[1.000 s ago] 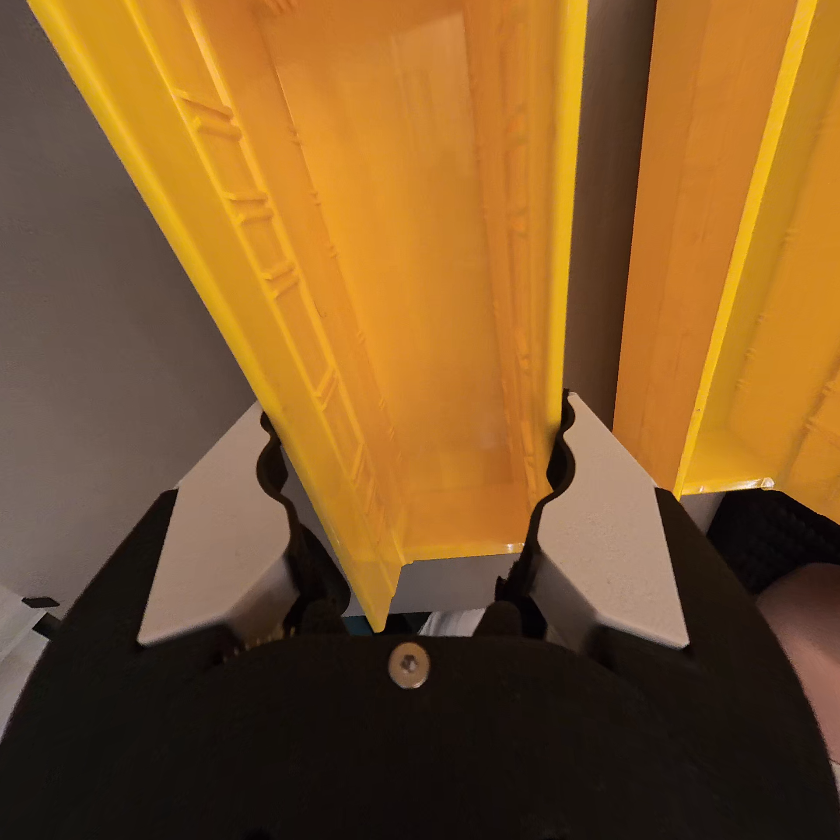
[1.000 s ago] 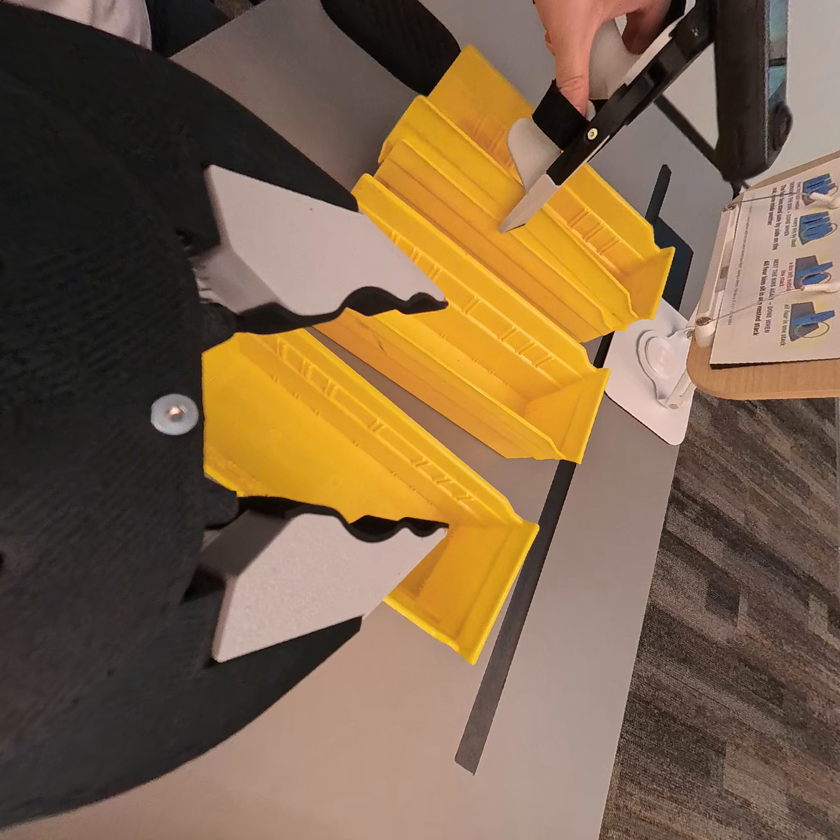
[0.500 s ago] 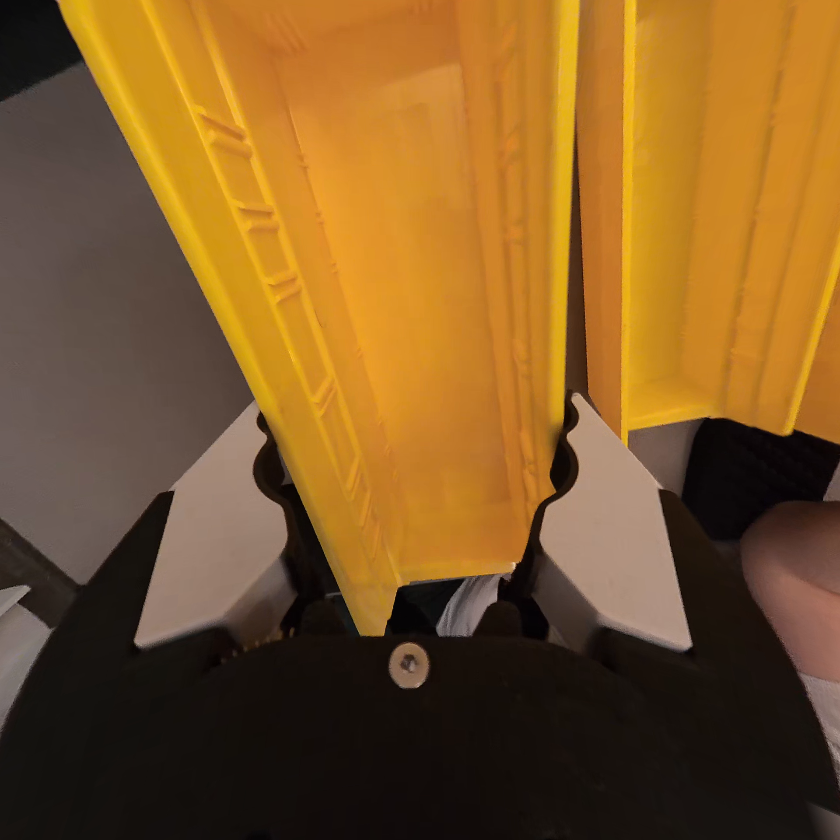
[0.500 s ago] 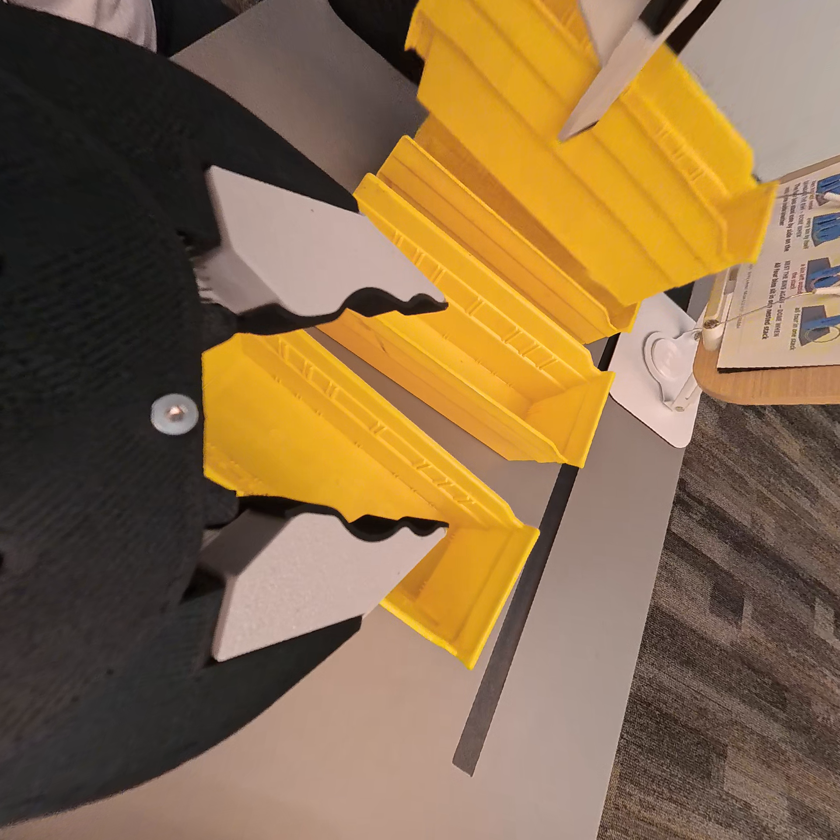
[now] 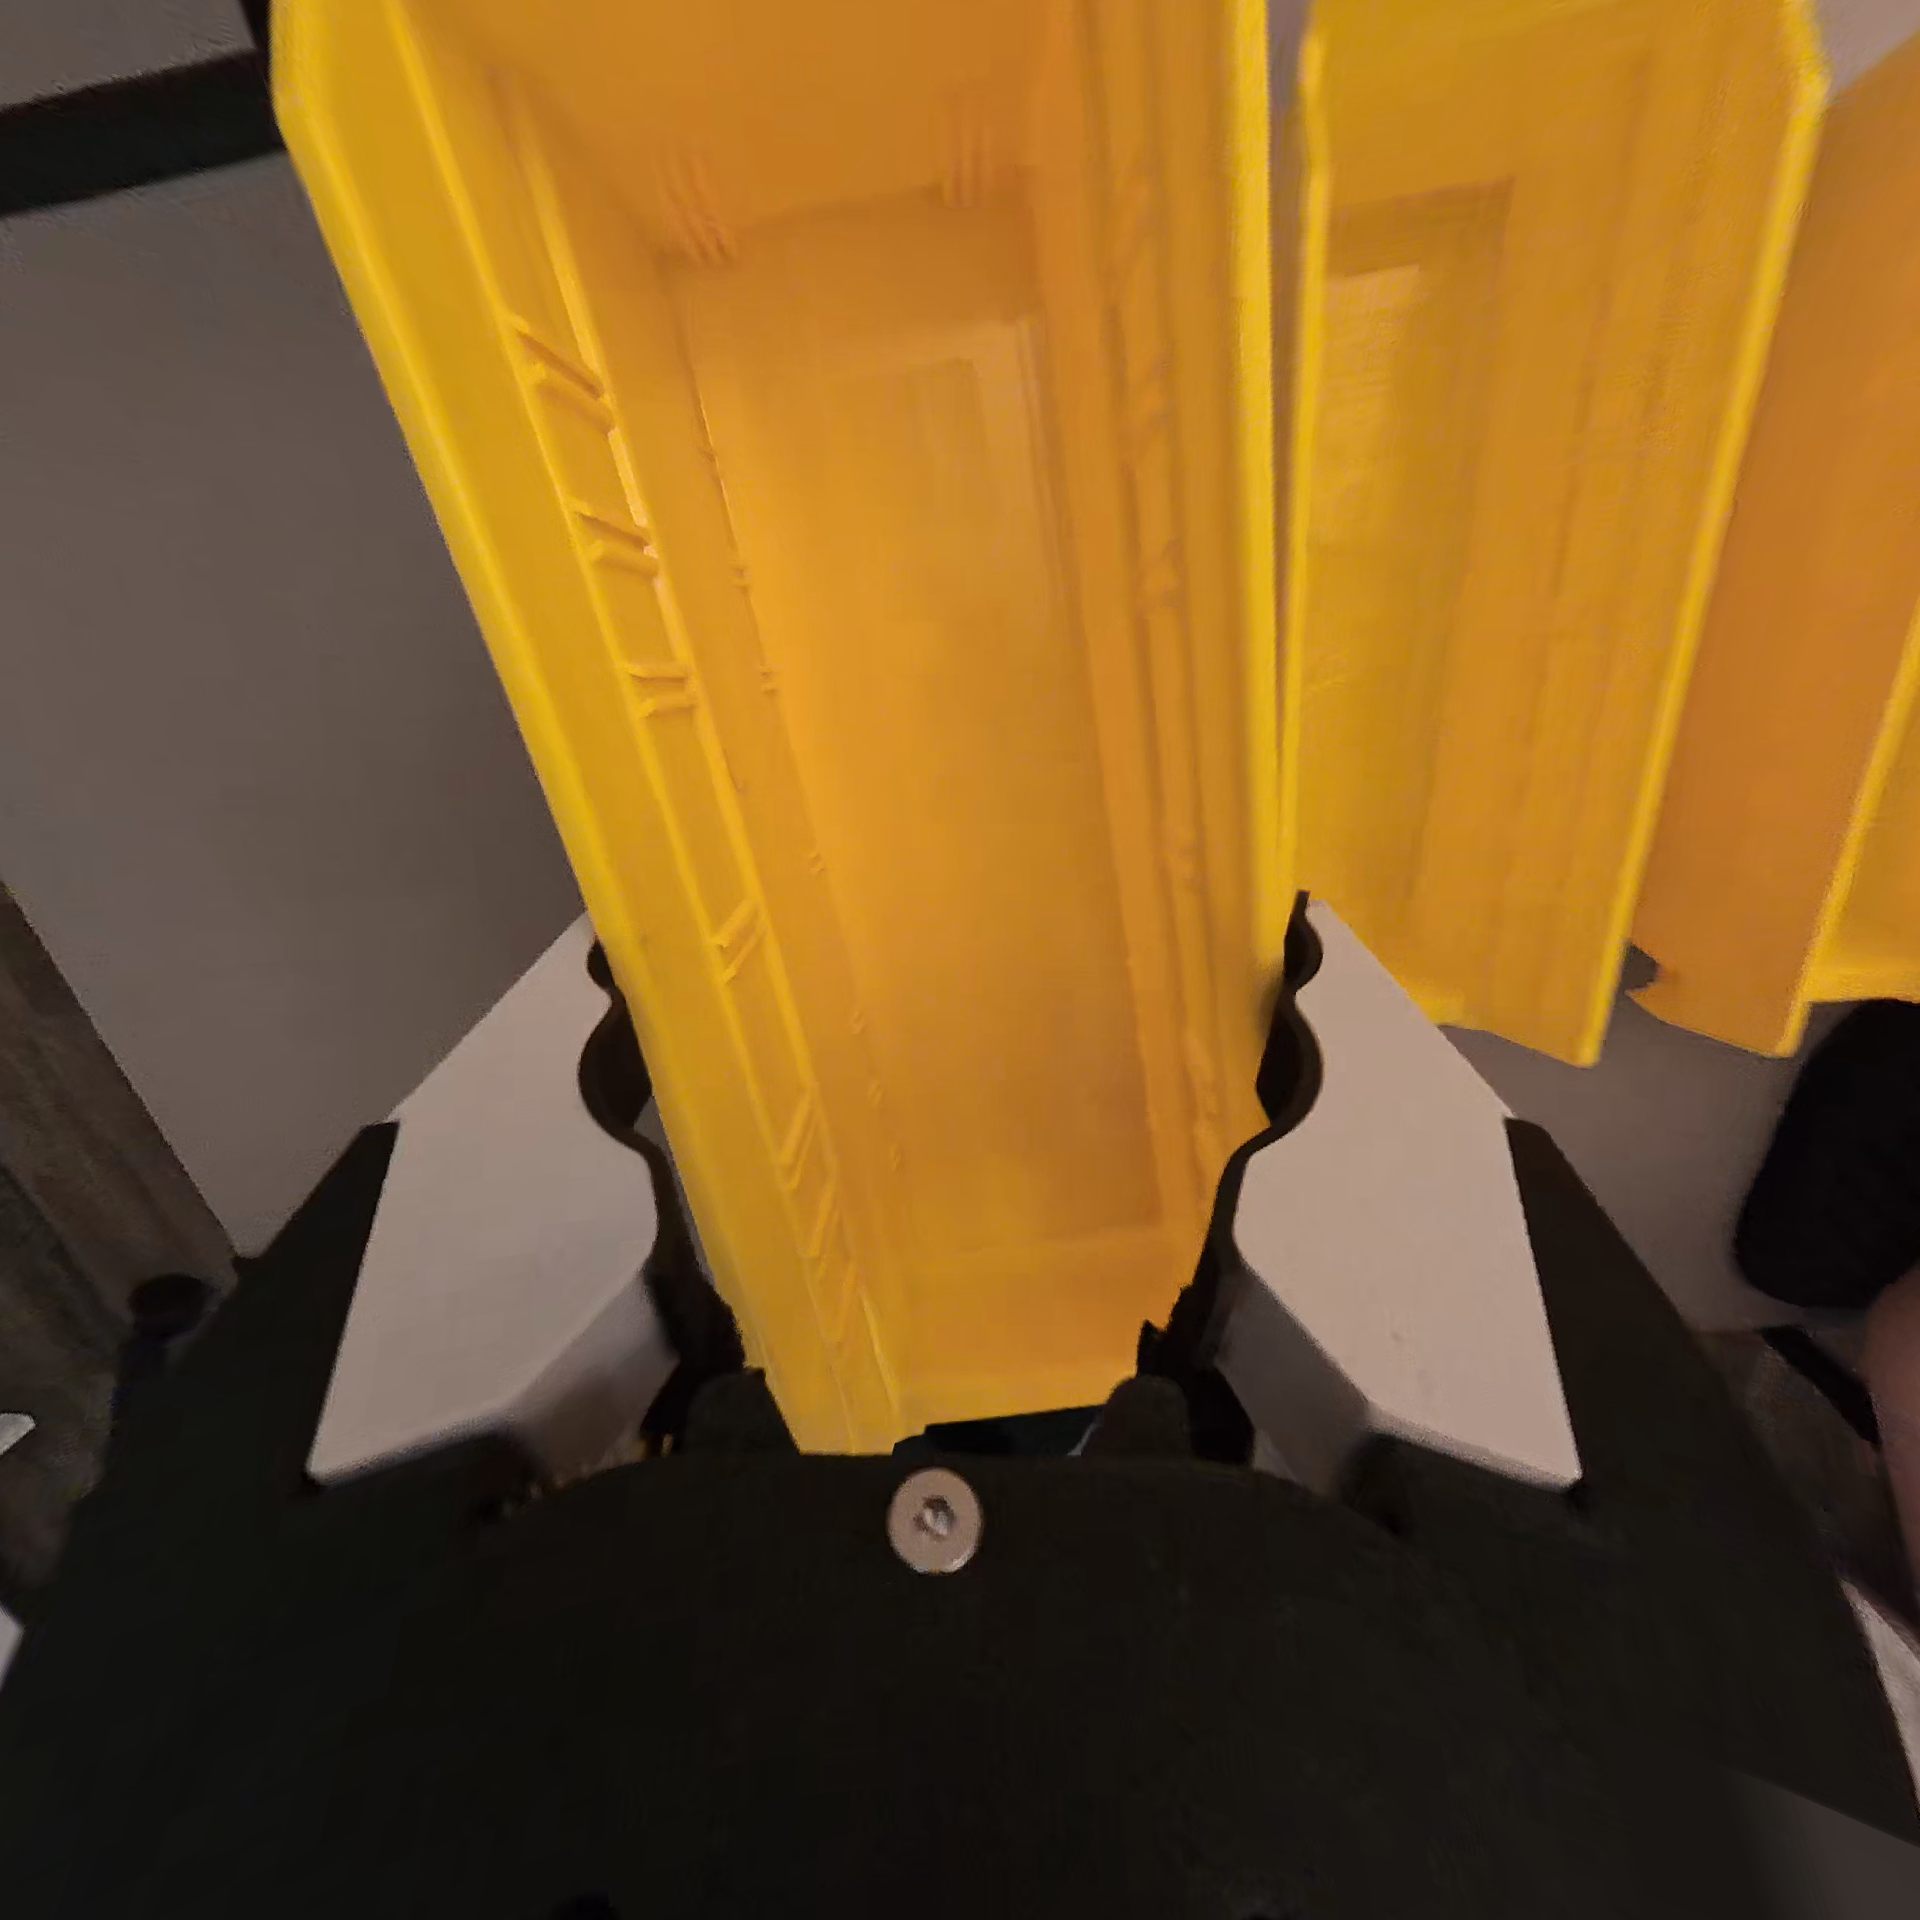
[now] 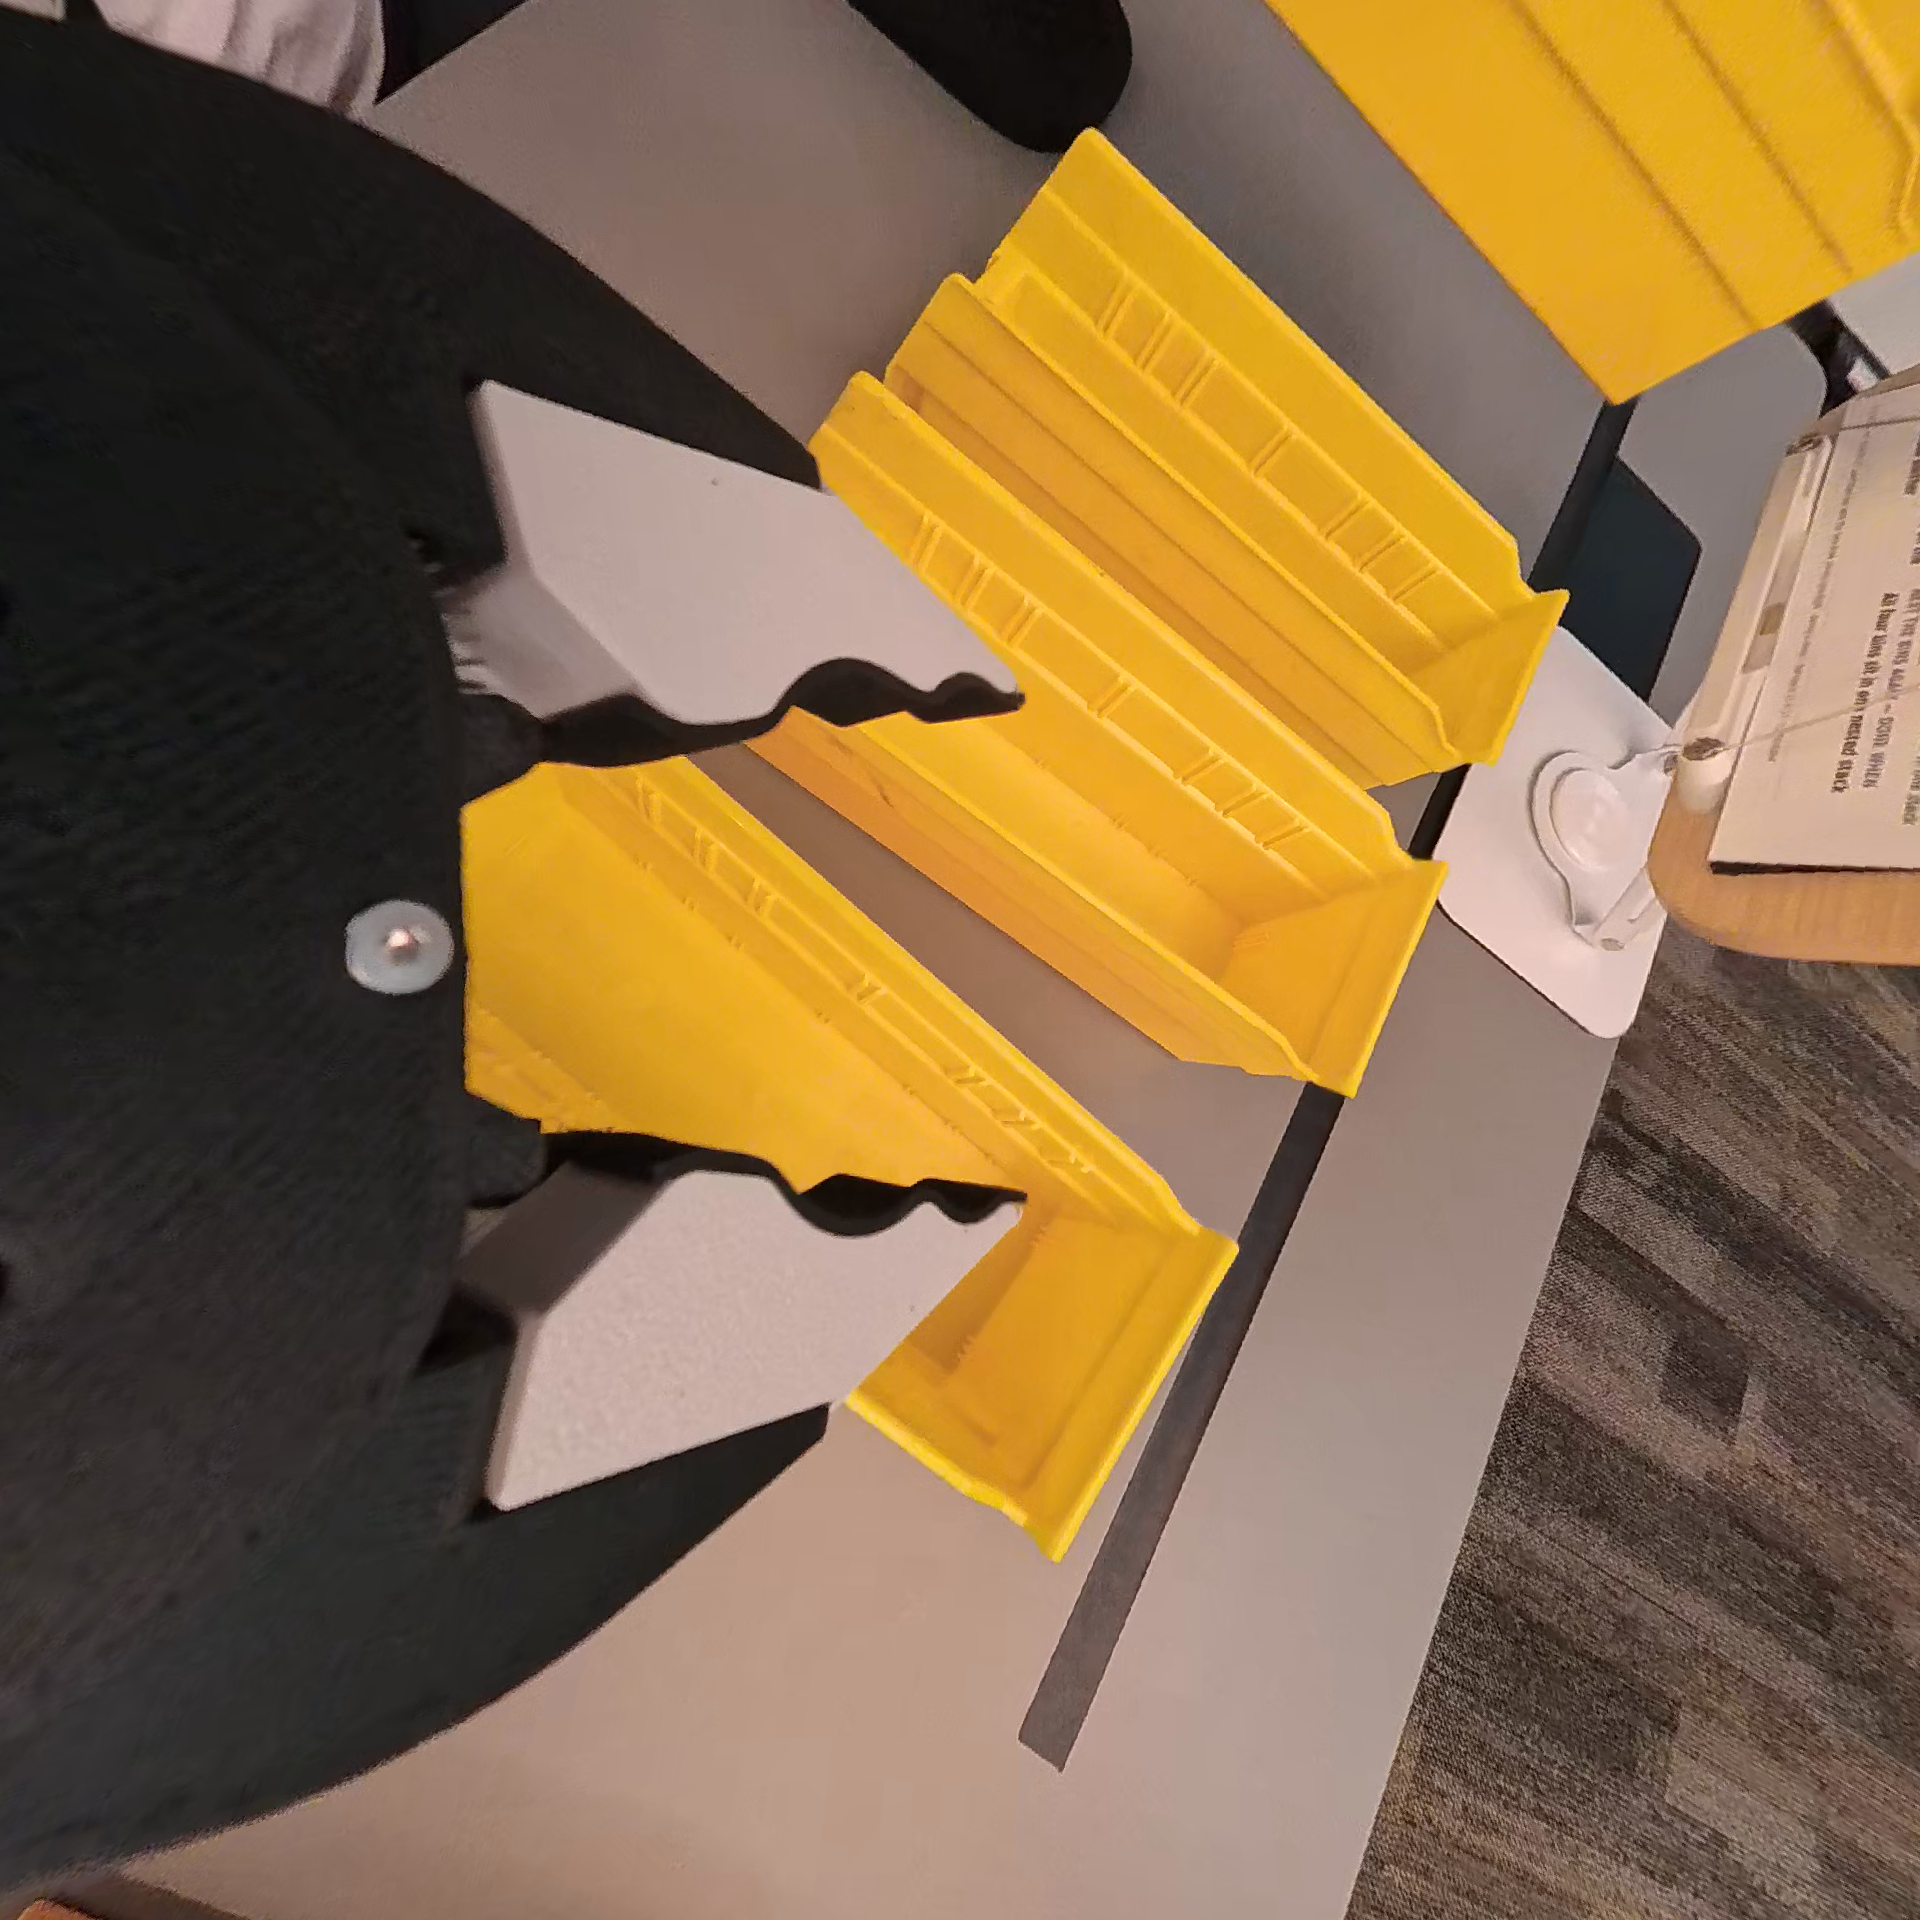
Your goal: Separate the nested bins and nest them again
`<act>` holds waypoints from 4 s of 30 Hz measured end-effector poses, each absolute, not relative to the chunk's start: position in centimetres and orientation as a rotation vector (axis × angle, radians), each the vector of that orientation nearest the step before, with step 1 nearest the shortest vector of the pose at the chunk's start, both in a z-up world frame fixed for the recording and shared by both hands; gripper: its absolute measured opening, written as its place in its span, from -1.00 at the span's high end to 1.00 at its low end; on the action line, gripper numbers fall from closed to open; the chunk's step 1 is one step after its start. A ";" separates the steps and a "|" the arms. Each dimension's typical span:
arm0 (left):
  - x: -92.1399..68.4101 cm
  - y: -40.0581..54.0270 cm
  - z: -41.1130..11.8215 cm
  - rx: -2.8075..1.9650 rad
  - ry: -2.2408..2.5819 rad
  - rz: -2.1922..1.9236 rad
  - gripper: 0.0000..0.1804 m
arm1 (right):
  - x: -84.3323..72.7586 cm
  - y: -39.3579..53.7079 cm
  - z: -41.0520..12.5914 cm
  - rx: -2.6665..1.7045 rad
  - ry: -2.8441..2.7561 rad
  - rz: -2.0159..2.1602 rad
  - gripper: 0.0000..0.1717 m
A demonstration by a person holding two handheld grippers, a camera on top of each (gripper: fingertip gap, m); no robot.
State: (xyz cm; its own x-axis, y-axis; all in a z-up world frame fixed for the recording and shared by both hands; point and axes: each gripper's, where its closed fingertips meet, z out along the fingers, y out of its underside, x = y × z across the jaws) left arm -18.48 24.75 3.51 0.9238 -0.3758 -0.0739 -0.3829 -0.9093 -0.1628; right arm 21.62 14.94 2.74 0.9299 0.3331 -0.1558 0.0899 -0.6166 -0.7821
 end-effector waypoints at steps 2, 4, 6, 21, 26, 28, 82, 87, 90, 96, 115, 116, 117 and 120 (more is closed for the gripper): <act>-20.2 25.5 1.7 -2.920 0.558 0.044 -0.34 | 21.4 14.9 2.5 -2.237 -0.313 0.345 -0.04; -21.7 26.4 -0.1 -2.917 0.546 0.028 -0.34 | 21.4 15.0 2.4 -2.248 -0.317 0.328 -0.04; -23.3 27.1 -1.9 -2.930 0.486 0.024 -0.34 | 21.5 15.1 2.3 -2.250 -0.314 0.319 -0.04; -25.3 28.8 -10.1 -2.877 0.588 -0.005 -0.42 | 21.3 16.1 0.7 -2.339 -0.320 0.225 -0.04; -25.0 28.6 -8.5 -2.823 0.550 -0.052 -0.64 | 20.8 16.5 0.0 -2.375 -0.342 0.178 -0.04; -24.8 28.3 -6.5 -2.765 0.572 -0.067 -0.64 | 20.6 16.7 -0.3 -2.388 -0.350 0.150 -0.05; -18.9 20.4 17.5 -1.482 0.774 -1.229 0.30 | 9.9 18.1 -4.0 -2.998 0.183 -0.045 -0.33; -19.4 20.1 17.9 -1.469 0.768 -1.236 0.31 | 6.1 19.8 1.9 -2.932 0.105 -0.097 -0.36; -19.5 20.1 17.9 -1.467 0.757 -1.245 0.31 | 2.7 21.2 3.0 -2.917 0.055 -0.032 -0.36; -18.9 19.5 17.6 -1.478 0.798 -1.223 0.31 | -2.2 22.8 0.8 -2.956 -0.005 0.119 -0.37; -18.2 19.2 17.4 -1.489 0.820 -1.247 0.30 | -4.8 23.6 -5.3 -3.014 0.072 0.081 -0.39; -18.2 19.2 17.3 -1.492 0.822 -1.248 0.30 | -4.8 23.6 -5.7 -3.014 0.073 0.084 -0.40; -18.1 19.2 17.2 -1.494 0.826 -1.248 0.30 | -4.8 23.6 -6.2 -3.014 0.081 0.081 -0.41; -17.8 19.0 17.1 -1.498 0.840 -1.241 0.29 | -4.9 23.7 -7.1 -3.002 0.072 0.056 -0.41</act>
State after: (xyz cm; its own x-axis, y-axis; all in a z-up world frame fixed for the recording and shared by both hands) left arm -17.83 19.05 17.08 0.2394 -0.9262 0.2913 0.0729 -0.2820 -0.9566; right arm -4.90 23.74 -7.09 0.9982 -0.0455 -0.0402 -0.0506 -0.9893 -0.1370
